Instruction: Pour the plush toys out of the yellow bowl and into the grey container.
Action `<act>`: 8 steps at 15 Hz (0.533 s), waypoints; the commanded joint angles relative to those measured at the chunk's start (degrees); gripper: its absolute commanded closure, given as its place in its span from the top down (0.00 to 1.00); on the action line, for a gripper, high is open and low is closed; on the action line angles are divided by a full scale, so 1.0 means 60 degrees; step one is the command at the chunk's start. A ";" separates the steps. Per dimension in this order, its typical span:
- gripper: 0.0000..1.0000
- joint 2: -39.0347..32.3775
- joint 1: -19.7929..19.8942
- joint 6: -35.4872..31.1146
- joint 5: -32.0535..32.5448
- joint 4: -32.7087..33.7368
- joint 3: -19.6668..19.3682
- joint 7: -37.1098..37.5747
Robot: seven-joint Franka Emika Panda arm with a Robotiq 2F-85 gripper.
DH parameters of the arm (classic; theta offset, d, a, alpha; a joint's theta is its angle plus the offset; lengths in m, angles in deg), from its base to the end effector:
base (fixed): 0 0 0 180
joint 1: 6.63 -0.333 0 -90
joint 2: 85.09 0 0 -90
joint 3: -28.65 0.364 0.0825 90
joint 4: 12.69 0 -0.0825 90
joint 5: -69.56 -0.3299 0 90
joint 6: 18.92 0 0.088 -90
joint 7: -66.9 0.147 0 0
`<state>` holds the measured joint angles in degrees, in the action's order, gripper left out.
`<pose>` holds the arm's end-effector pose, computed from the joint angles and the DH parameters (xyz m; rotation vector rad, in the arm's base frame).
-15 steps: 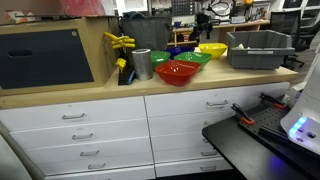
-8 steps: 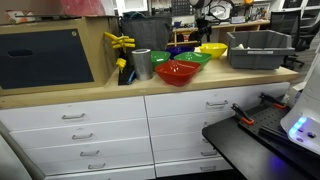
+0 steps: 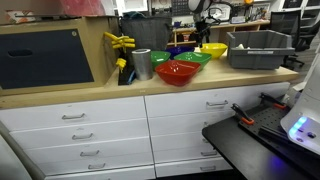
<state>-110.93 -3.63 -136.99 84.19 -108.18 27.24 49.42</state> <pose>0.6352 -0.0693 0.3746 2.8741 0.5192 -0.1466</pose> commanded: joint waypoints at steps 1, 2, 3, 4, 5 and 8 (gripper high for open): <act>1.00 -0.0431 0.0064 0.0157 0.0170 0.0556 0.0002 -0.0535; 1.00 -0.0486 0.0087 0.0090 0.0164 0.0541 0.0011 -0.0632; 1.00 -0.0545 0.0097 0.0069 0.0161 0.0550 0.0015 -0.0680; 1.00 -0.0582 0.0108 0.0031 0.0147 0.0517 0.0032 -0.0770; 1.00 -0.0626 0.0113 -0.0013 0.0139 0.0501 0.0044 -0.0811; 1.00 -0.0803 0.0114 -0.0080 0.0143 0.0580 0.0075 -0.0980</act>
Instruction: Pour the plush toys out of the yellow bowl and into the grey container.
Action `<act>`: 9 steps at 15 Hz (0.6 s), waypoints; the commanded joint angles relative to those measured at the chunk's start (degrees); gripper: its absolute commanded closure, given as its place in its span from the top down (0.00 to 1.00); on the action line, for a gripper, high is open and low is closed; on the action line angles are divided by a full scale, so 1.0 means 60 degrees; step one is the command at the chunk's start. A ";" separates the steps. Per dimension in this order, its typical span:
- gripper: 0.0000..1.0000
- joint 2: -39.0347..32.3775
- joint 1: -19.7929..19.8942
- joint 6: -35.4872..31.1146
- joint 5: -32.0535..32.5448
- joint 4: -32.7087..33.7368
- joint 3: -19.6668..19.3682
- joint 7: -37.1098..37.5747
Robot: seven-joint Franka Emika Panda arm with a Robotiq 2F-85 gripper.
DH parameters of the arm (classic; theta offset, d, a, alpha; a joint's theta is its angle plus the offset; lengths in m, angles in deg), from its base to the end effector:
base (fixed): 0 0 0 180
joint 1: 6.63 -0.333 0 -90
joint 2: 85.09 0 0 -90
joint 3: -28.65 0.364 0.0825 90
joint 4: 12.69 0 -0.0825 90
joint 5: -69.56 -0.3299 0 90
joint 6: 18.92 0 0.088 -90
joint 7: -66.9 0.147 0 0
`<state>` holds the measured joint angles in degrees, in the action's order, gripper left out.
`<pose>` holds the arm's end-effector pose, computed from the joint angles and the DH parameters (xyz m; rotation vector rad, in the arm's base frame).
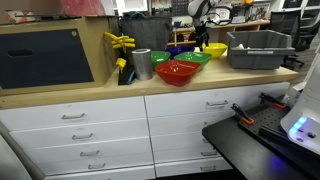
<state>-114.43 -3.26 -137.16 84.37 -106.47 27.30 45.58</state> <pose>0.6446 -0.0736 0.3476 2.8605 0.6170 -0.1992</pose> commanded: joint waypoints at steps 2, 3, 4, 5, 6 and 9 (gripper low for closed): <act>1.00 -0.0370 0.0045 -0.0190 0.0134 0.0415 0.0094 -0.0454; 1.00 -0.0447 0.0044 -0.0287 0.0139 0.0481 0.0109 -0.0530; 1.00 -0.0514 0.0041 -0.0373 0.0147 0.0548 0.0120 -0.0574; 0.96 -0.0594 0.0036 -0.0421 0.0189 0.0643 0.0126 -0.0704; 0.74 -0.0665 0.0031 -0.0468 0.0231 0.0722 0.0120 -0.0772; 0.63 -0.0800 0.0031 -0.0626 0.0335 0.0889 0.0074 -0.0810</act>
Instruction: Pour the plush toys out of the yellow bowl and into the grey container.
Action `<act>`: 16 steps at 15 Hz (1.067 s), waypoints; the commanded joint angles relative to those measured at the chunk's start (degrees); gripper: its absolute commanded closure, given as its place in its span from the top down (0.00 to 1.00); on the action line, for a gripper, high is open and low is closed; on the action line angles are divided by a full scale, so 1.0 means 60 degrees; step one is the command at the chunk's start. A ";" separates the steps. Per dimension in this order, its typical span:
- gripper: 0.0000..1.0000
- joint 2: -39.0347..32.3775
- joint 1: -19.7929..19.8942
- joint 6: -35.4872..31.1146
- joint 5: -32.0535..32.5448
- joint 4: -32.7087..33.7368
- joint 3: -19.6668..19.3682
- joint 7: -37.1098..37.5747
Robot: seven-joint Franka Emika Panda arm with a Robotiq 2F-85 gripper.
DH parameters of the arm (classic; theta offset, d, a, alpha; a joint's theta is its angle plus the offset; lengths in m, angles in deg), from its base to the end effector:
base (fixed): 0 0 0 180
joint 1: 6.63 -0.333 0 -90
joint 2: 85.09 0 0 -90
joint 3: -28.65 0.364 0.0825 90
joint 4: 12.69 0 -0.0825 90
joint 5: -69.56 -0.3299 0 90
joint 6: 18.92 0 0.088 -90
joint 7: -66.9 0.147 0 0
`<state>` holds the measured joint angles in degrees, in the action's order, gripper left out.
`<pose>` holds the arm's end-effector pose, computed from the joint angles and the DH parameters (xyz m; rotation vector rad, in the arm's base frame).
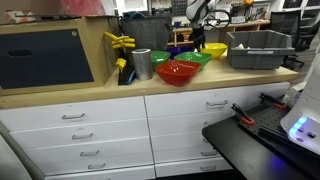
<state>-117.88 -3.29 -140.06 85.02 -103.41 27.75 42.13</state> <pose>0.6673 -0.0693 0.3331 2.8268 0.7303 -0.1456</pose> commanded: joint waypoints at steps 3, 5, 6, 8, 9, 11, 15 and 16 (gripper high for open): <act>0.39 -0.0258 0.0016 -0.0208 0.0310 0.0448 -0.0045 -0.0112; 0.24 -0.0258 -0.0005 -0.0275 0.0366 0.0472 -0.0067 -0.0021; 0.16 -0.0250 -0.0018 -0.0314 0.0384 0.0477 -0.0077 0.0030; 0.01 -0.0218 -0.0067 -0.0385 0.0410 0.0478 -0.0123 0.0285; 0.01 -0.0209 -0.0078 -0.0444 0.0420 0.0481 -0.0142 0.0352; 0.00 -0.0179 -0.0108 -0.0607 0.0477 0.0513 -0.0190 0.0544; 0.01 -0.0125 -0.0155 -0.0771 0.0395 0.0649 -0.0241 0.1160; 0.01 -0.0111 -0.0164 -0.0799 0.0384 0.0676 -0.0255 0.1325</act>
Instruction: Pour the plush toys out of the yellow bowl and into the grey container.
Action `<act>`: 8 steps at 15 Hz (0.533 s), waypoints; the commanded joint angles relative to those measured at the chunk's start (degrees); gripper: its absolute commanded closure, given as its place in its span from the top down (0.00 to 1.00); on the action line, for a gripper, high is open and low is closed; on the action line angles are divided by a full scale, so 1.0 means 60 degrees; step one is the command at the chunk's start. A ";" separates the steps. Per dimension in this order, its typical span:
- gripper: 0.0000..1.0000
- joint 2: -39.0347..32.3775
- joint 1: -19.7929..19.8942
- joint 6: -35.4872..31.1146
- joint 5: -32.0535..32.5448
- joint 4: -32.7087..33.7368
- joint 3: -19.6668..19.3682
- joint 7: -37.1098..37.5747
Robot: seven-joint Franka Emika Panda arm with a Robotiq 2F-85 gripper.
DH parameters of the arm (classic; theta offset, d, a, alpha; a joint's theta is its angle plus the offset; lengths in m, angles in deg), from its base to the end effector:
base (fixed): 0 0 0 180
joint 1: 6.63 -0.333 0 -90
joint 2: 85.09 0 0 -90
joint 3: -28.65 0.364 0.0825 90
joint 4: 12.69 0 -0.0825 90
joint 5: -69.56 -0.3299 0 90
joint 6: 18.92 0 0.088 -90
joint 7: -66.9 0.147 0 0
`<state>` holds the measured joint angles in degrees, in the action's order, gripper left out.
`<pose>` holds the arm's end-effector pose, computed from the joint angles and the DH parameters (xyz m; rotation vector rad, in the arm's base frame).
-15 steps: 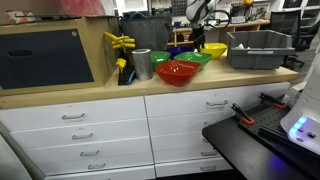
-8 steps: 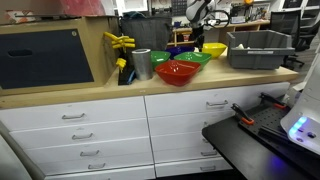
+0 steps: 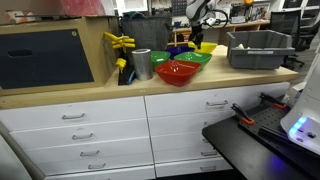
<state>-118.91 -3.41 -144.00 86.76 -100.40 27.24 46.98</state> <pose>0.6904 -0.0735 0.3491 2.8021 0.6227 0.0050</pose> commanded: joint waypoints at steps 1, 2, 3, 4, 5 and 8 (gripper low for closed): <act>0.01 0.0084 -0.0155 -0.0221 0.0076 0.0194 -0.0182 0.0718; 0.01 0.0100 -0.0166 -0.0277 0.0044 0.0237 -0.0194 0.0944; 0.01 0.0116 -0.0188 -0.0337 0.0042 0.0293 -0.0219 0.1175; 0.01 0.0128 -0.0207 -0.0360 0.0036 0.0377 -0.0246 0.1401; 0.01 0.0145 -0.0218 -0.0396 0.0021 0.0473 -0.0269 0.1603; 0.01 0.0217 -0.0262 -0.0321 -0.0118 0.0823 -0.0307 0.2100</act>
<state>-118.75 -3.89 -146.10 86.60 -97.28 26.54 56.48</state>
